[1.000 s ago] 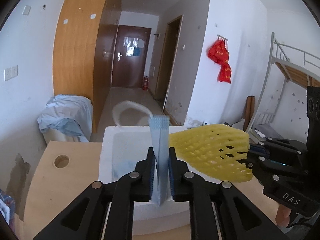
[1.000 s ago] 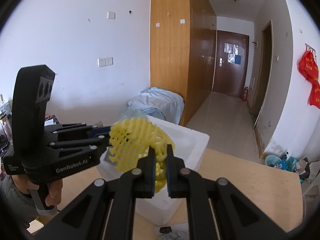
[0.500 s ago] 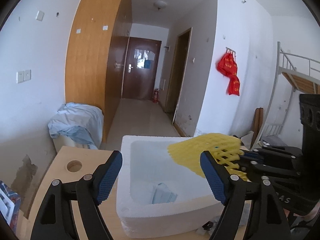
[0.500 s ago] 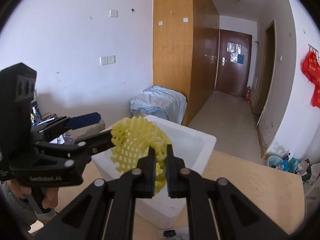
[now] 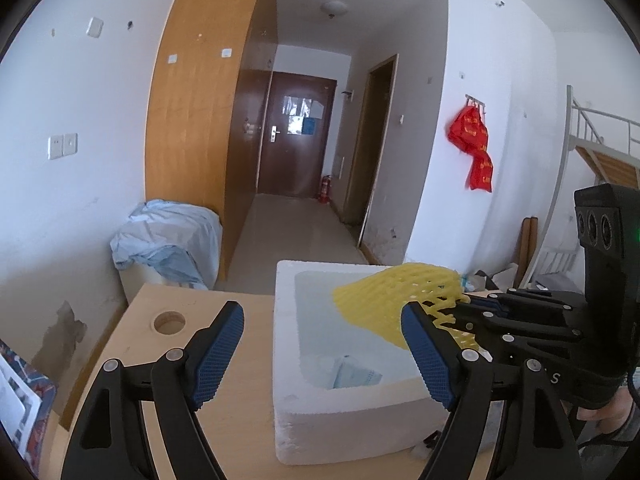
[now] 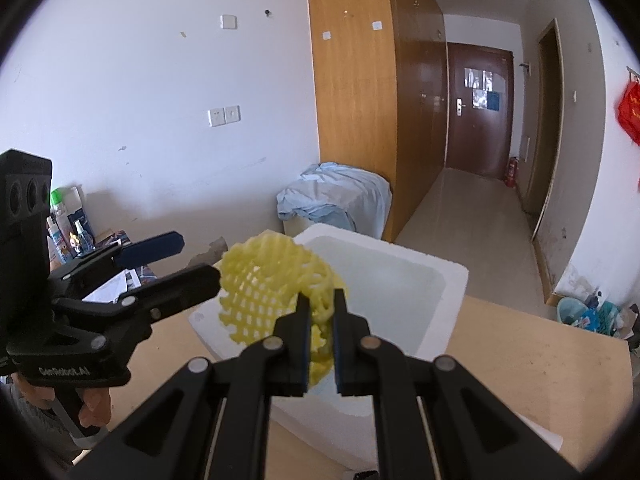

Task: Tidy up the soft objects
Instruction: 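Open the left tool dropping the mask while the right tool releases the net into the box, then move both tools back from the box toward the grey sock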

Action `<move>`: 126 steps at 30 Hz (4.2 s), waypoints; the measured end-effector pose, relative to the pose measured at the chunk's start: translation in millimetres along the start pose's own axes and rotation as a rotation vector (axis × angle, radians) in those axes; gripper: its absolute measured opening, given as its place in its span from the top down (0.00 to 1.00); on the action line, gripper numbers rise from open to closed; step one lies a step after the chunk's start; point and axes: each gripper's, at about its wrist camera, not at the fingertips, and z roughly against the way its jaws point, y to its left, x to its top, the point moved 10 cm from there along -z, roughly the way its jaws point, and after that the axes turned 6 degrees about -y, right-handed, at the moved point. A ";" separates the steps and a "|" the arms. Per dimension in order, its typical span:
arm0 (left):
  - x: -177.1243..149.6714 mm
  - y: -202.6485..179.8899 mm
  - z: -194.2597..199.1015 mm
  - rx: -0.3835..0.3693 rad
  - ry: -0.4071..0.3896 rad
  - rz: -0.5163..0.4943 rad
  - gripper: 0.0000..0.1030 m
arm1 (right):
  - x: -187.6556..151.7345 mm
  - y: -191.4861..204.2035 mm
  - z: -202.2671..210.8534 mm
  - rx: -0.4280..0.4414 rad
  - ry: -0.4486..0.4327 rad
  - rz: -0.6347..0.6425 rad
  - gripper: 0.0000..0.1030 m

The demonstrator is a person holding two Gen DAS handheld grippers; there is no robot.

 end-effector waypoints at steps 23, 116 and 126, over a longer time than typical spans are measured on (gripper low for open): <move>1.1 -9.8 12.9 -0.007 -0.010 0.001 0.21 | 2.3 -2.5 31.1 -0.033 -0.061 -0.031 0.30; -205.5 -216.1 -49.4 -0.266 0.421 0.005 0.21 | -170.3 -131.4 159.9 -0.266 0.066 -0.196 0.29; -224.7 -211.0 -69.8 -0.194 0.496 -0.015 0.22 | -173.4 -136.2 160.1 -0.267 0.063 -0.206 0.29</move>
